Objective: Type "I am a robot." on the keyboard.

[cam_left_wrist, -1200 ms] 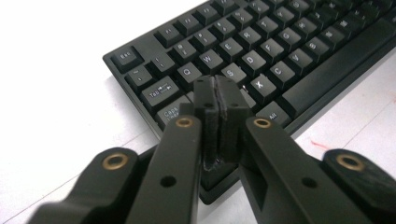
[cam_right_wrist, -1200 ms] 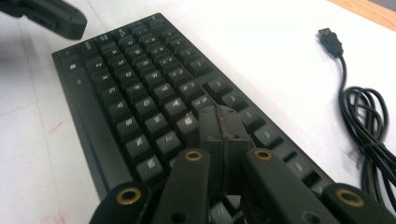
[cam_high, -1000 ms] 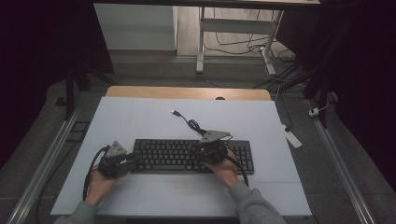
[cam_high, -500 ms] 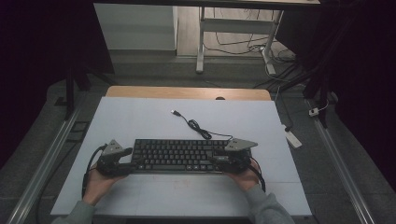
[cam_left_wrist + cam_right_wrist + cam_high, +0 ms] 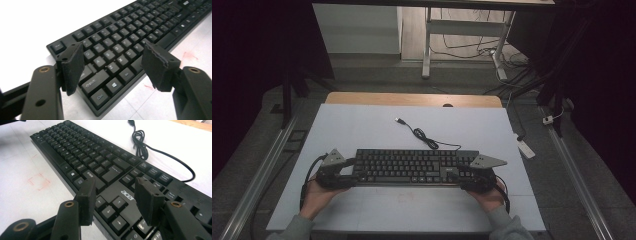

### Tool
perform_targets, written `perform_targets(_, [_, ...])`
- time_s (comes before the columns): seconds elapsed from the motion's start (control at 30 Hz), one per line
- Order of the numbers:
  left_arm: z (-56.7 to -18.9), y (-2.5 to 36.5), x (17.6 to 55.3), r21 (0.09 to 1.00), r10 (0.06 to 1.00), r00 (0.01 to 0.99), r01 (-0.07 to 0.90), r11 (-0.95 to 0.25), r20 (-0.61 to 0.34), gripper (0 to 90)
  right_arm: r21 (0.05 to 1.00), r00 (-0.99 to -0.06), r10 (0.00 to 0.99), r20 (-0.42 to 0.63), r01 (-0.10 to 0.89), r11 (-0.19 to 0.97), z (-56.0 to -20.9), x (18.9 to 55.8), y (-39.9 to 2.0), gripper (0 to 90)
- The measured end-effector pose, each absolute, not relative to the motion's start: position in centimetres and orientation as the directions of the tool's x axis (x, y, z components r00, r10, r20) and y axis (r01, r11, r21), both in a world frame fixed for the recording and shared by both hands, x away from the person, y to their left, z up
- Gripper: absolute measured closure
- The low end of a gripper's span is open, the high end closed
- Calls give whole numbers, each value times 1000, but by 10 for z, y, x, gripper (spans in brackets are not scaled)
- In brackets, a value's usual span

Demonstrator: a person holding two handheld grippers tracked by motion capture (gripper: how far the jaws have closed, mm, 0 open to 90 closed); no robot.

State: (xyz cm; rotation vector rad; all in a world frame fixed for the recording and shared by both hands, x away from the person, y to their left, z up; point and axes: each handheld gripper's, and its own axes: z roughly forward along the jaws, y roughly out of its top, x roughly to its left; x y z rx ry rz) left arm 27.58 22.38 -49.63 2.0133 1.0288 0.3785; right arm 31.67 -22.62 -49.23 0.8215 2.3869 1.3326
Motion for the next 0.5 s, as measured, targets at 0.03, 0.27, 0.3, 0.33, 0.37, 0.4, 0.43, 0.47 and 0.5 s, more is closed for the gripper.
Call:
perform_targets(0.03, [-496,223,276,782,775,625,527,-331,-94,360,846,-795,606,22,338,412,-492,316,-228,519])
perform_targets(0.27, [-492,217,278,777,744,663,512,-366,-87,508,849,-793,609,17,333,410,-494,313,-230,509])
perform_targets(0.3, [-491,215,278,776,737,671,507,-375,-82,508,849,-793,609,17,333,410,-494,313,-230,509])
perform_targets(0.33, [-491,214,279,774,730,679,501,-387,-75,606,847,-792,610,18,336,412,-494,312,-232,509])
perform_targets(0.37, [-490,212,279,771,727,683,499,-394,-71,655,846,-791,612,18,338,412,-493,311,-233,509])
perform_targets(0.4, [-490,210,280,769,722,689,496,-403,-66,711,849,-788,615,23,339,404,-493,311,-234,509])
perform_targets(0.43, [-489,210,281,767,715,697,491,-413,-61,757,850,-787,616,21,338,403,-493,310,-234,509])
perform_targets(0.47, [-489,208,281,766,708,703,488,-420,-60,805,849,-788,616,18,338,407,-493,309,-235,509])
perform_targets(0.5, [-488,206,281,765,701,710,483,-426,-58,805,849,-788,616,18,338,407,-493,309,-235,509])
